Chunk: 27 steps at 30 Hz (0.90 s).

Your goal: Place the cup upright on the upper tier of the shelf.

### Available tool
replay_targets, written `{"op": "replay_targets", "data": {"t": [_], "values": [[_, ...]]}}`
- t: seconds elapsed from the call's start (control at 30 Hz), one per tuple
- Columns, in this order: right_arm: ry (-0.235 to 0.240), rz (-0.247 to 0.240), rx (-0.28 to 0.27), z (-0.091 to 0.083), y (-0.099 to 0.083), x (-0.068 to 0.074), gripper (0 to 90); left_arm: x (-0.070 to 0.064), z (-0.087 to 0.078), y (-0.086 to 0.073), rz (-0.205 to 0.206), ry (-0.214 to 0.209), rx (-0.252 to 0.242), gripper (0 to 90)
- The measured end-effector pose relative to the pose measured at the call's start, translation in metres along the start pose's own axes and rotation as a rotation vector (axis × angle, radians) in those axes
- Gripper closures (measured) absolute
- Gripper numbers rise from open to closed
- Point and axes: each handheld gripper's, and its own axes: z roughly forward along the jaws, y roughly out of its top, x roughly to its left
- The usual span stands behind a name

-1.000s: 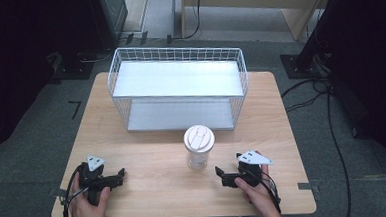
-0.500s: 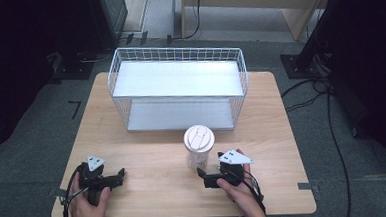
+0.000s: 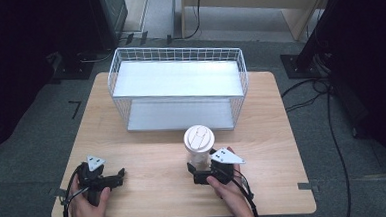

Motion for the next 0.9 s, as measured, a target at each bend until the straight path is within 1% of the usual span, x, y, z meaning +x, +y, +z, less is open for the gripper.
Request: {"op": "replay_targets", "data": {"t": [0.03,0.07,0.1,0.17,0.23,0.37,0.6,0.67,0.7,0.83,0.87,0.9], "values": [[-0.009,0.006,-0.018,0.0,0.001,0.0,6.8,0.0,0.0,0.0,0.0,0.0,0.0,0.0],[-0.009,0.006,-0.018,0.0,0.001,0.0,6.8,0.0,0.0,0.0,0.0,0.0,0.0,0.0],[-0.033,0.013,-0.053,0.0,0.003,0.001,9.2,0.0,0.0,0.0,0.001,0.0,0.0,0.0],[-0.038,0.021,-0.083,0.0,0.005,0.003,12.3,0.0,0.0,0.0,0.0,0.0,0.0,0.0],[-0.049,0.01,-0.103,0.001,0.007,0.005,12.7,0.0,0.0,0.0,0.001,0.0,0.0,0.0],[-0.063,0.015,-0.121,0.004,0.011,0.009,12.4,0.0,0.0,0.0,0.001,0.0,0.0,0.0],[-0.09,0.006,-0.15,0.01,0.017,0.014,12.4,0.0,0.0,0.0,0.001,0.0,0.0,0.0],[-0.108,0.001,-0.163,0.011,0.02,0.017,12.5,0.0,0.0,0.0,0.001,0.0,0.0,0.0],[-0.104,0.0,-0.17,0.012,0.022,0.018,12.5,0.0,0.0,0.0,0.001,0.0,0.0,0.0],[-0.115,-0.003,-0.187,0.013,0.026,0.021,12.7,0.0,0.0,0.0,0.001,0.0,0.0,0.0],[-0.12,-0.01,-0.194,0.013,0.026,0.022,12.8,0.0,0.0,0.0,0.001,0.0,0.0,0.0],[-0.123,-0.006,-0.193,0.013,0.026,0.023,12.8,0.0,0.0,0.0,0.001,0.0,0.0,0.0]]}}
